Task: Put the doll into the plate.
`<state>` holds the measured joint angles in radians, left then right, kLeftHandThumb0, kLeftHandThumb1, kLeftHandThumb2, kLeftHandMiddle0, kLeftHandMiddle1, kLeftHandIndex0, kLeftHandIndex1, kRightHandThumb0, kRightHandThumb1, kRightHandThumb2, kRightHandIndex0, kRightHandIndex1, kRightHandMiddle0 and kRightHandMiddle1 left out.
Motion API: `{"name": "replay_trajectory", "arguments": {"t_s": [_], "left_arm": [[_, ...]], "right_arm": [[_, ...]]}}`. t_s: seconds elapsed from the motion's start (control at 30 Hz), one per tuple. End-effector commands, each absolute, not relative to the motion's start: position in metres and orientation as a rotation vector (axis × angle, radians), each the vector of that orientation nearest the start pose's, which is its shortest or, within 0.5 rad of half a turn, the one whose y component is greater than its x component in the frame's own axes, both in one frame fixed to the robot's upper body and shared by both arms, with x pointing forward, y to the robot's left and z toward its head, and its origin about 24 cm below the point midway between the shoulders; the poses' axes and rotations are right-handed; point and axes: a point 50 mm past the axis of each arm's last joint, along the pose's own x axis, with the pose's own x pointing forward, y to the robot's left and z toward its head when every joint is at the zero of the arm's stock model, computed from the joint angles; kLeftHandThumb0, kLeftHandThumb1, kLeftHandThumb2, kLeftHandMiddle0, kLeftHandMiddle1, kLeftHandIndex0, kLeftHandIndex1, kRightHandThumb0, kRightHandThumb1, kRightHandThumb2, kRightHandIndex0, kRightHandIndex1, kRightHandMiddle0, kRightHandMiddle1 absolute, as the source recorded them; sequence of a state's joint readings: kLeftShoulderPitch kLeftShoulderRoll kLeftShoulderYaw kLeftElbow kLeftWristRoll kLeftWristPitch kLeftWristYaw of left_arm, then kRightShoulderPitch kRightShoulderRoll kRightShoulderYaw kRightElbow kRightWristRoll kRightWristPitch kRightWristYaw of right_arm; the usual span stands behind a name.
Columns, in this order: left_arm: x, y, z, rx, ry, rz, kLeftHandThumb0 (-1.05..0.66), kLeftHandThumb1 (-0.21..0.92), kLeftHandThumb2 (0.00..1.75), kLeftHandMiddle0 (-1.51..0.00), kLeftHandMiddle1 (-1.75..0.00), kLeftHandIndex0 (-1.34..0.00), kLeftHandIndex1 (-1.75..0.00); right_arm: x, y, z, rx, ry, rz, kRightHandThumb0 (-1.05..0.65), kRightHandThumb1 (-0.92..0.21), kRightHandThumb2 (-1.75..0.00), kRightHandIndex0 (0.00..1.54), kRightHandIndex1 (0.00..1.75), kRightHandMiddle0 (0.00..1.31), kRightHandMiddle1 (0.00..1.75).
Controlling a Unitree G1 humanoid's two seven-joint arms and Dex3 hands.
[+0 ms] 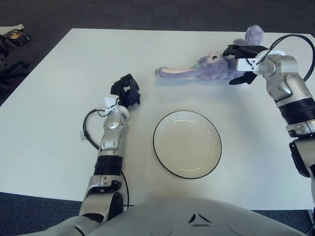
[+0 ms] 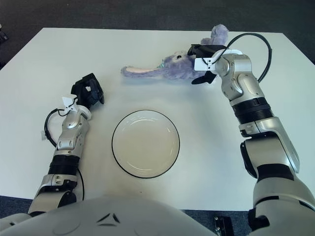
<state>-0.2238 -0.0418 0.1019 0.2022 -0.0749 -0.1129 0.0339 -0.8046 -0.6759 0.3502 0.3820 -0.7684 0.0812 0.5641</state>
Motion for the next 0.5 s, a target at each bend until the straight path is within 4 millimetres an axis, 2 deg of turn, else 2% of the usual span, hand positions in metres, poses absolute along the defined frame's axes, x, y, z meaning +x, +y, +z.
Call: {"name": "replay_trajectory", "arguments": {"t_s": [0.0, 0.23, 0.47], "left_arm": [[0.283, 0.152, 0.037, -0.149, -0.028, 0.095, -0.48, 0.7, 0.97, -1.33, -1.75, -1.02, -1.75], [0.283, 0.152, 0.038, -0.14, -0.035, 0.095, -0.48, 0.7, 0.97, -1.33, -1.75, -1.03, -1.75], [0.283, 0.152, 0.038, -0.137, -0.04, 0.093, -0.49, 0.71, 0.97, -1.34, -1.75, -1.04, -1.75]], "right_arm": [[0.373, -0.199, 0.176, -1.606, 0.152, 0.376, -0.69, -0.37, -0.88, 0.0, 0.48, 0.0, 0.6], [0.381, -0.203, 0.158, -1.566, 0.234, 0.406, -0.67, -0.36, -0.88, 0.01, 0.48, 0.0, 0.58], [0.383, -0.202, 0.156, -1.545, 0.289, 0.443, -0.61, -0.31, -0.93, 0.03, 0.51, 0.0, 0.46]]}}
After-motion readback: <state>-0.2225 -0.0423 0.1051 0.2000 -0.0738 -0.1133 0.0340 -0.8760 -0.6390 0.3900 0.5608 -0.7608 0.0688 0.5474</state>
